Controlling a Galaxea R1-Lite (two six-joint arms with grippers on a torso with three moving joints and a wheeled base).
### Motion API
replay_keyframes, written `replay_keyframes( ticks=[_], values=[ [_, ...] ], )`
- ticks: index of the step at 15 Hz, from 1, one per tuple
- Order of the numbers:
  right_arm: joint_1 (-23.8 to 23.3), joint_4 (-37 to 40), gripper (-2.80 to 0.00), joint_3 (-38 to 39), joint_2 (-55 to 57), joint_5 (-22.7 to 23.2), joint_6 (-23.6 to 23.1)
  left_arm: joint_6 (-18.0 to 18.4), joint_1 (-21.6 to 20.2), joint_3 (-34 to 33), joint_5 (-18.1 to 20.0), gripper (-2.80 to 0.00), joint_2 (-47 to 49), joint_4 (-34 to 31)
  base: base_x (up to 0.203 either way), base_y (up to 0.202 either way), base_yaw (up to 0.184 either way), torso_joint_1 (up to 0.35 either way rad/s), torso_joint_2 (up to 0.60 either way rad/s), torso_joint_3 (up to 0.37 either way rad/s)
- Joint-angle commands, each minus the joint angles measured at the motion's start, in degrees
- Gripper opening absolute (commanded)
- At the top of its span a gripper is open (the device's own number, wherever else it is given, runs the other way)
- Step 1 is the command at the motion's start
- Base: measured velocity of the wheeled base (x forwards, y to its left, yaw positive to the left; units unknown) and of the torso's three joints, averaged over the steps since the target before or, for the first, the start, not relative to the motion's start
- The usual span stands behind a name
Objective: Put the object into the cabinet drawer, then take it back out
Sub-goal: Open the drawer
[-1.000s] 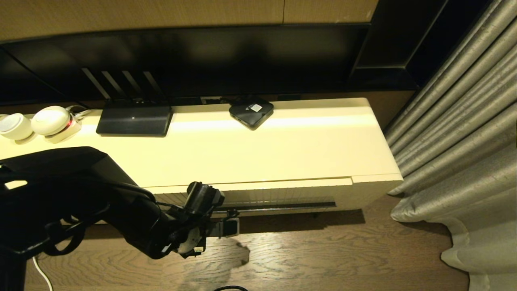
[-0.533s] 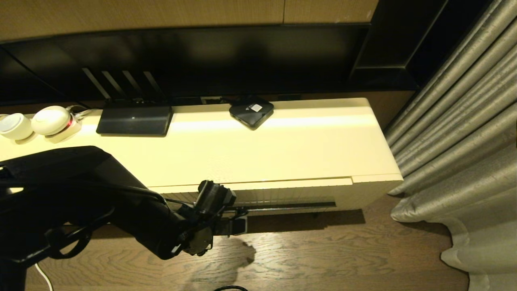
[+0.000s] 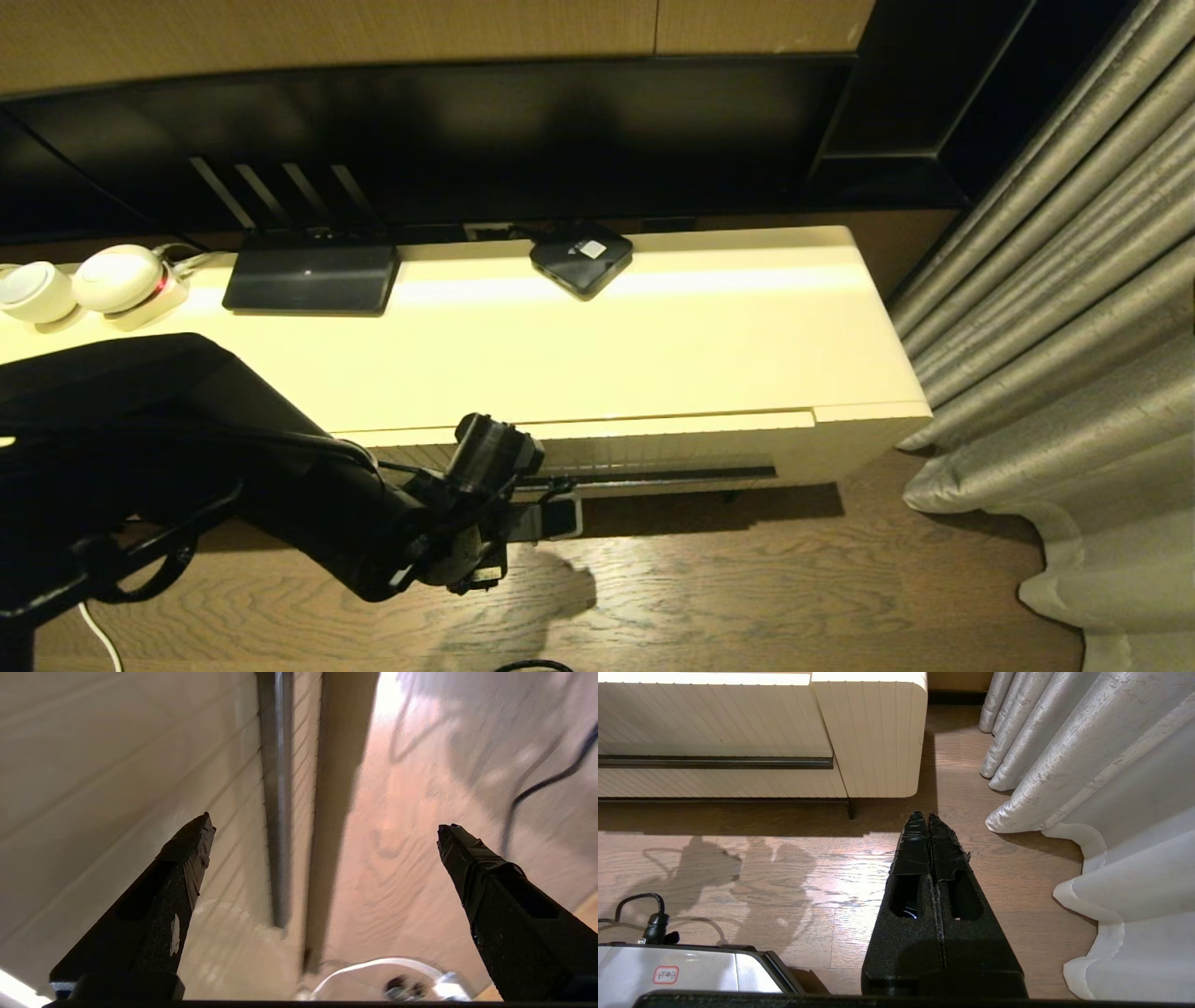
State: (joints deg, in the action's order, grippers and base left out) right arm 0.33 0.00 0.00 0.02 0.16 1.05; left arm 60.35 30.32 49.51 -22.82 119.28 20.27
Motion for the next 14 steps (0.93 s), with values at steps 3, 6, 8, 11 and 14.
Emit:
replay_keyframes(
  ticks=[3, 6, 8, 11, 14],
  values=[
    [0.02, 0.00, -2.80, 0.00, 0.06, 0.02, 0.01, -3.48, -0.26, -0.99, 2.86, 0.00, 0.07, -0.13, 0.000, 0.000, 0.000, 0.000, 0.00, 0.000],
    [0.02, 0.00, -2.80, 0.00, 0.06, 0.02, 0.01, -4.41, -0.26, 0.21, 2.87, 0.00, 0.34, -2.90, 0.000, 0.000, 0.000, 0.000, 0.00, 0.000],
    [0.02, 0.00, -2.80, 0.01, 0.06, 0.02, 0.01, -4.45, -0.26, 1.70, 2.94, 0.00, 0.48, -5.42, 0.000, 0.000, 0.000, 0.000, 0.00, 0.000],
    [0.02, 0.00, -2.80, 0.00, 0.06, 0.02, 0.01, -4.35, -0.26, 3.38, 3.21, 0.00, 0.72, -8.55, 0.000, 0.000, 0.000, 0.000, 0.00, 0.000],
    [0.02, 0.00, -2.80, 0.00, 0.06, 0.02, 0.01, -4.23, -0.44, 4.77, 4.81, 0.00, 2.29, -10.68, 0.000, 0.000, 0.000, 0.000, 0.00, 0.000]
  ],
)
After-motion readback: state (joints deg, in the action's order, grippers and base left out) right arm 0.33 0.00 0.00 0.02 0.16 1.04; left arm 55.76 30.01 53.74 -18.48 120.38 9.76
